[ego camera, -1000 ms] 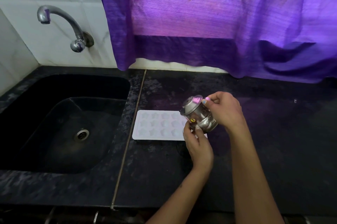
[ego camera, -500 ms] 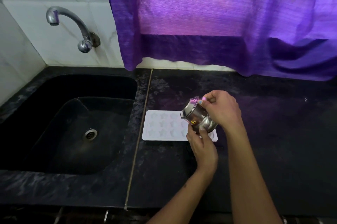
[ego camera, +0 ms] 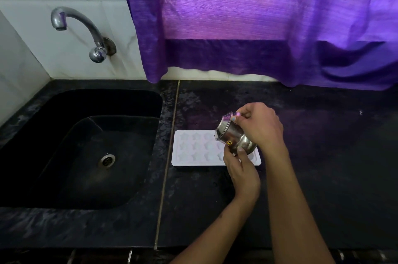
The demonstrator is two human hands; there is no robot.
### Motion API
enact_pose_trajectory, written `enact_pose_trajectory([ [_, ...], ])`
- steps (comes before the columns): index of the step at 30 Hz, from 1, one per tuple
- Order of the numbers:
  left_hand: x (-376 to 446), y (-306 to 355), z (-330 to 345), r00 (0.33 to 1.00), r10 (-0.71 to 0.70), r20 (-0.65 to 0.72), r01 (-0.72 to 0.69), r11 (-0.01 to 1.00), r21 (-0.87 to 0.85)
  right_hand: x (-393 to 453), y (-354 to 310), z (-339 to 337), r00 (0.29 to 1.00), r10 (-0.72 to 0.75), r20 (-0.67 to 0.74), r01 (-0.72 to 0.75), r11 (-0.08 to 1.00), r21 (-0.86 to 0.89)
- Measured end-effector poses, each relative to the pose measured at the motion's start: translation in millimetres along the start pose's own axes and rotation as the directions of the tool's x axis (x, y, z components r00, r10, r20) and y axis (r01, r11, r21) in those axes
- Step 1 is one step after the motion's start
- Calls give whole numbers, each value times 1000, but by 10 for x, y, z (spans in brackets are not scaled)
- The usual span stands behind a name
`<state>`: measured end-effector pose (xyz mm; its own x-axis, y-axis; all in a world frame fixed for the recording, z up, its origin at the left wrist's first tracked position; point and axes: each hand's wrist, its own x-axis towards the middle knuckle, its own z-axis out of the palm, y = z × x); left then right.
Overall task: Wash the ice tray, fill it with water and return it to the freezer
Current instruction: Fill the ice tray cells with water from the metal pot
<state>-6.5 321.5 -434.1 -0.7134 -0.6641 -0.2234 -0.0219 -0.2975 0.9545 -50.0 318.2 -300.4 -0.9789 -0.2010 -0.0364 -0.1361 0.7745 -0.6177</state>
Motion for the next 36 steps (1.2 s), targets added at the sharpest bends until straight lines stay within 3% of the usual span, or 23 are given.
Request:
enact_pose_trajectory([
  [16, -36, 18, -53, 1000, -11, 21, 11, 1000, 5, -56, -46, -19, 999, 30, -26, -30, 1000, -6],
  [25, -85, 116, -89, 998, 58, 20, -58, 998, -3, -110, -18, -140, 992, 114, -56, -107, 988, 115],
  [36, -14, 168, -196, 998, 48, -30, -49, 998, -30, -125, -158, 7, 999, 36, -35, -33, 995, 90],
])
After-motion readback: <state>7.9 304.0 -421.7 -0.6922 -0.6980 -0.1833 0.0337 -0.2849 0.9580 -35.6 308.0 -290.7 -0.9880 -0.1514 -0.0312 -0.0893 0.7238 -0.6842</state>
